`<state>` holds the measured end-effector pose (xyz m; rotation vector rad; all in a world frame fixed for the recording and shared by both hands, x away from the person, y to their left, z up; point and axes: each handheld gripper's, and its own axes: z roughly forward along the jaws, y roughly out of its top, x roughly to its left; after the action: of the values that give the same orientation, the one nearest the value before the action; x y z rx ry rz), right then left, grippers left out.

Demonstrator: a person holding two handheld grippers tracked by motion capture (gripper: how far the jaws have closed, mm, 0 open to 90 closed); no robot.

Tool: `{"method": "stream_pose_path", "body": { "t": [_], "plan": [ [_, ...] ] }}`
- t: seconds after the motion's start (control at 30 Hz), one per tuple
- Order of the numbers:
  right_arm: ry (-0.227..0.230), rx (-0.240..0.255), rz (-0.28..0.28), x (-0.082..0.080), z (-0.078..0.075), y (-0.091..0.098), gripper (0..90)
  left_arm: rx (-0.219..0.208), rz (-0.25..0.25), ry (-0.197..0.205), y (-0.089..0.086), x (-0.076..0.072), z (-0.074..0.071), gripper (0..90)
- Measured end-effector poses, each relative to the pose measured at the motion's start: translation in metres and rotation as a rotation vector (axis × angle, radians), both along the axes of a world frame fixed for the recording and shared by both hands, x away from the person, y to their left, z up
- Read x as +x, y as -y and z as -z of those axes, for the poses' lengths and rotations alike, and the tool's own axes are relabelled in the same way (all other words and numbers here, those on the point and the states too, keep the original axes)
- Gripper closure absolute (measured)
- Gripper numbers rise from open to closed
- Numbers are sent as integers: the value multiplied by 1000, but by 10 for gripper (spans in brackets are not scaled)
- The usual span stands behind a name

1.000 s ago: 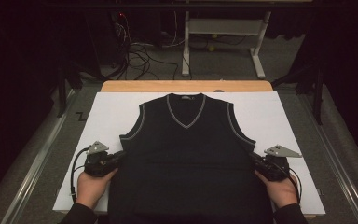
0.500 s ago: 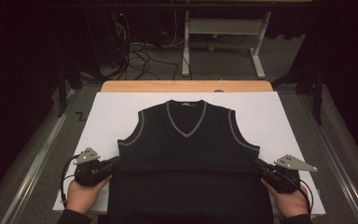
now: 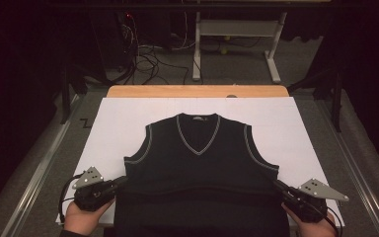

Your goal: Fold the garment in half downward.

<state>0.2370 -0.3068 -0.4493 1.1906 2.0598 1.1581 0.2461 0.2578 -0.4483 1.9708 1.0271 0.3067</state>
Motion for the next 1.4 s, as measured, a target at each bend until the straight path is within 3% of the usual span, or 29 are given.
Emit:
{"method": "stream_pose_path", "body": {
  "t": [0.1,0.23,0.37,0.4,0.53,0.8,0.87,0.9,0.93,0.97,1.0,1.03,1.07,1.2,1.33,1.4],
  "plan": [
    [1,-2,-6,-5,0,1,857,11,6,-7,-1,-3,1,806],
    [-9,-10,-20,-15,4,2,856,58,10,-55,-1,-10,9,806],
    [-23,-16,-19,-18,7,2,853,83,22,-67,1,-11,11,805],
    [-31,-17,-16,-19,8,2,848,81,45,-76,2,-10,14,802],
    [-41,-28,-20,-18,11,1,848,65,36,-108,-2,-5,20,798],
    [-58,-33,-30,-19,12,2,840,73,25,-93,-1,-7,18,767],
    [-55,-25,-33,-19,12,3,785,65,5,-74,-3,-6,17,684],
    [-52,-13,-31,-19,11,3,737,57,-6,-62,-4,-6,16,620],
    [-28,5,-22,-19,9,5,633,26,-36,-27,-8,-6,14,536],
    [-28,5,-22,-19,9,5,633,26,-36,-27,-8,-6,14,501],
    [-17,13,-11,-19,9,5,574,17,-55,-4,-9,-5,13,452],
    [-5,32,-3,-17,8,6,512,8,-62,11,-10,-5,13,452],
    [3,55,6,-14,8,7,433,3,-63,25,-10,-4,13,390],
    [12,62,11,-2,8,5,325,2,-66,72,-8,6,13,297],
    [30,41,3,8,6,0,240,-8,-55,83,-4,22,11,229],
    [32,41,11,19,3,-4,184,-21,-46,59,-1,34,10,145]
  ]
}}
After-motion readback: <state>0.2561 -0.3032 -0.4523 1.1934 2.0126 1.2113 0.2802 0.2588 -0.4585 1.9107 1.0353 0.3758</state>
